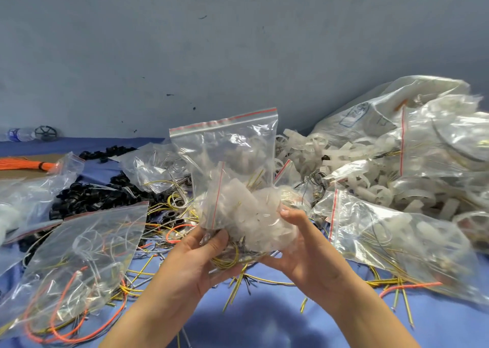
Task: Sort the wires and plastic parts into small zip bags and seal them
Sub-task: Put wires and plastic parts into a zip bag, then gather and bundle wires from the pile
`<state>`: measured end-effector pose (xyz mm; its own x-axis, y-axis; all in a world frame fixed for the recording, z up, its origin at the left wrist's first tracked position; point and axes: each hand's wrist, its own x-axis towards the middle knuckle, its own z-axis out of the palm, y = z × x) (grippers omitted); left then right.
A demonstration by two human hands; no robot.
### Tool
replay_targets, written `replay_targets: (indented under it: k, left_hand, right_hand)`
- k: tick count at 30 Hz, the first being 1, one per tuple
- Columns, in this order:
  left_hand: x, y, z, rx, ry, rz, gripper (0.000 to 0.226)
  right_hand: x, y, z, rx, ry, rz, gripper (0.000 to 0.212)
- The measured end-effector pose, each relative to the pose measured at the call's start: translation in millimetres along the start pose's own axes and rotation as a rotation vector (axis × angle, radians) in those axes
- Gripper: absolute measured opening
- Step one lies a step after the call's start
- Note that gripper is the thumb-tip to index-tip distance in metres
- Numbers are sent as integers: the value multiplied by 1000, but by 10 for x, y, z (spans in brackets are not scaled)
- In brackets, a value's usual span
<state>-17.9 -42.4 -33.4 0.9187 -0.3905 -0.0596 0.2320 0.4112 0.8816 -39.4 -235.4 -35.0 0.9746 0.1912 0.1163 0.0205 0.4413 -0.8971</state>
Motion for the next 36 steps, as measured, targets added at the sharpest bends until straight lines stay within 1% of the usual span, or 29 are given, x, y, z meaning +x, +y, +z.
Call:
replay_targets:
  k: [3,7,11,15,17,19,21,23,25,27,29,30,32,34,35,36]
  left_hand:
    - [49,-75,155,-4,-6,-55,36]
    - [114,-211,462,-84,-45,-94,36]
    - [141,-358,855,-158,-72,-89,39]
    - [157,-489,1332,-163,-116,-94,33]
    - [217,-546,1609,-159,-148,-93,35]
    - [350,-539,2039,-162,-235,-107,38]
    - [569,-427,2609,-208,-363,-99,28]
    - [853,-233,3259,-253,-446,-88,22]
    - [1057,-40,3845,-266,-488,-92,23]
    - [1152,-39,4159,-137,-465,-107,21]
    - [1160,-239,4118,118,-403,-20,15]
    - [1110,-366,3962,238,-385,74,16]
    - [949,-573,3475,419,-369,310,25]
    - [817,-649,2888,560,-306,503,30]
    - [780,-647,2630,609,-265,548,32]
    - [742,-618,2341,659,-210,553,33]
  right_hand:
    - [-144,-65,-84,24,77,1,52]
    - [-360,-248,-255,193,270,-40,55]
    - [-603,-494,-509,336,505,-123,36]
    - [-903,-728,-845,464,608,-229,32]
    - [-1039,-819,-1017,526,654,-289,28]
    - [-1155,-902,-1182,577,706,-344,24]
    - [-1234,-974,-1304,612,769,-361,23]
    - [-1263,-1015,-1378,630,822,-363,24]
    - [-1236,-1010,-1412,622,858,-360,25]
    - [-1177,-979,-1416,604,875,-332,26]
    - [-1086,-948,-1390,572,865,-289,27]
    - [-1036,-938,-1366,543,861,-271,27]
    - [-917,-906,-1309,432,848,-257,28]
    - [-787,-855,-1186,271,822,-247,29]
    - [-743,-836,-1127,203,820,-240,27]
    - [-678,-799,-1029,152,812,-217,25]
